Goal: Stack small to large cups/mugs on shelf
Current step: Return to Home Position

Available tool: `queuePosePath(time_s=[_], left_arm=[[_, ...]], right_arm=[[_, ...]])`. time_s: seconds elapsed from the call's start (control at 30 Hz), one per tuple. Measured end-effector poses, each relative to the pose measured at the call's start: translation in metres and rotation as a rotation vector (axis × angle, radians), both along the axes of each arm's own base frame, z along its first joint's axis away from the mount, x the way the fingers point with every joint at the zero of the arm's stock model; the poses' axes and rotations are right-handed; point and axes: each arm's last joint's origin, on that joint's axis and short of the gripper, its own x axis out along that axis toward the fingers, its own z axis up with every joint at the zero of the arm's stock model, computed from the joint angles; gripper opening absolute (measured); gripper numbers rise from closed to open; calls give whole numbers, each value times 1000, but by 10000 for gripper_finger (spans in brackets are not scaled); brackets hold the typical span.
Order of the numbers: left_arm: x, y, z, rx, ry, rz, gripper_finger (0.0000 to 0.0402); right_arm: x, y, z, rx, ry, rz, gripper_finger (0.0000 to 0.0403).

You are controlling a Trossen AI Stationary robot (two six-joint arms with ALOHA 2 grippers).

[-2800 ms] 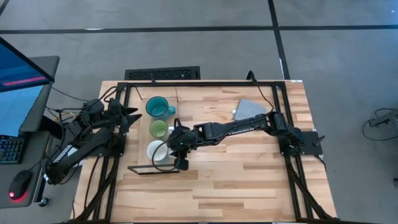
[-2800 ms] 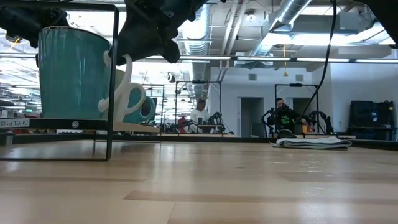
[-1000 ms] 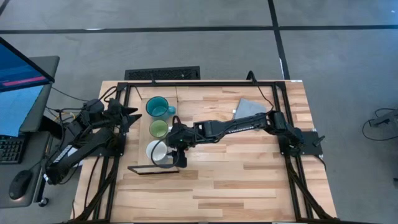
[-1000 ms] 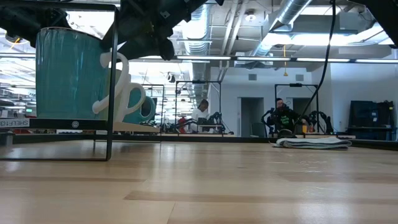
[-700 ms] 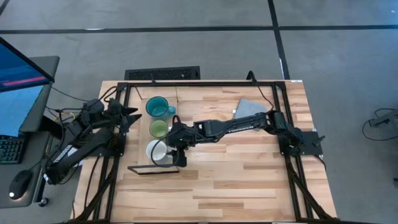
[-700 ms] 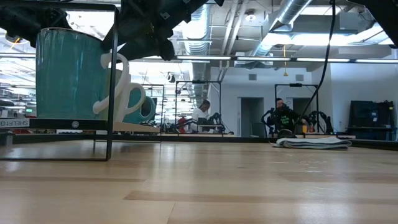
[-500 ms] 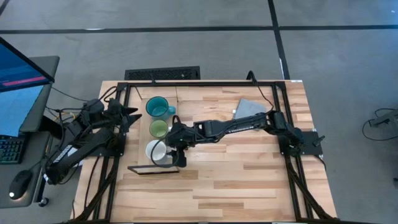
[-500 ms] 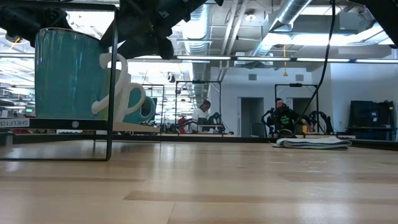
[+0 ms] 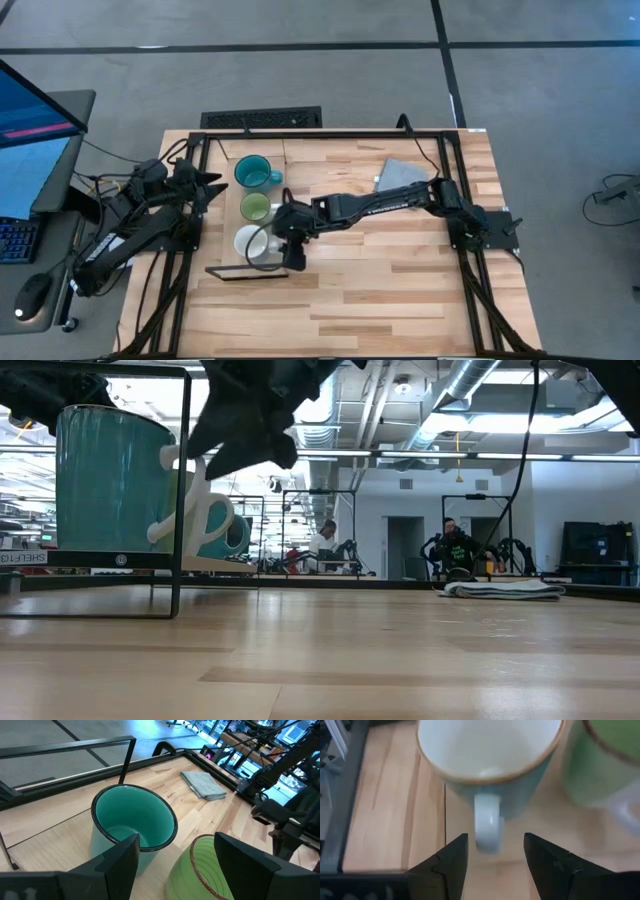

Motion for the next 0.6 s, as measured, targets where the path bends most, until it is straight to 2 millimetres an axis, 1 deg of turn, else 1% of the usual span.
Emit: queuePosePath(time_s=[0.27, 0.43, 0.6], left_arm=[[0, 0, 0, 0, 0, 0, 248], [0, 0, 0, 0, 0, 0, 248], [0, 0, 0, 0, 0, 0, 248]], right_arm=[[-13, 1, -10, 14, 175, -7, 212], [-21, -4, -14, 44, 287, -81, 212], [-22, -7, -15, 47, 304, -101, 210]])
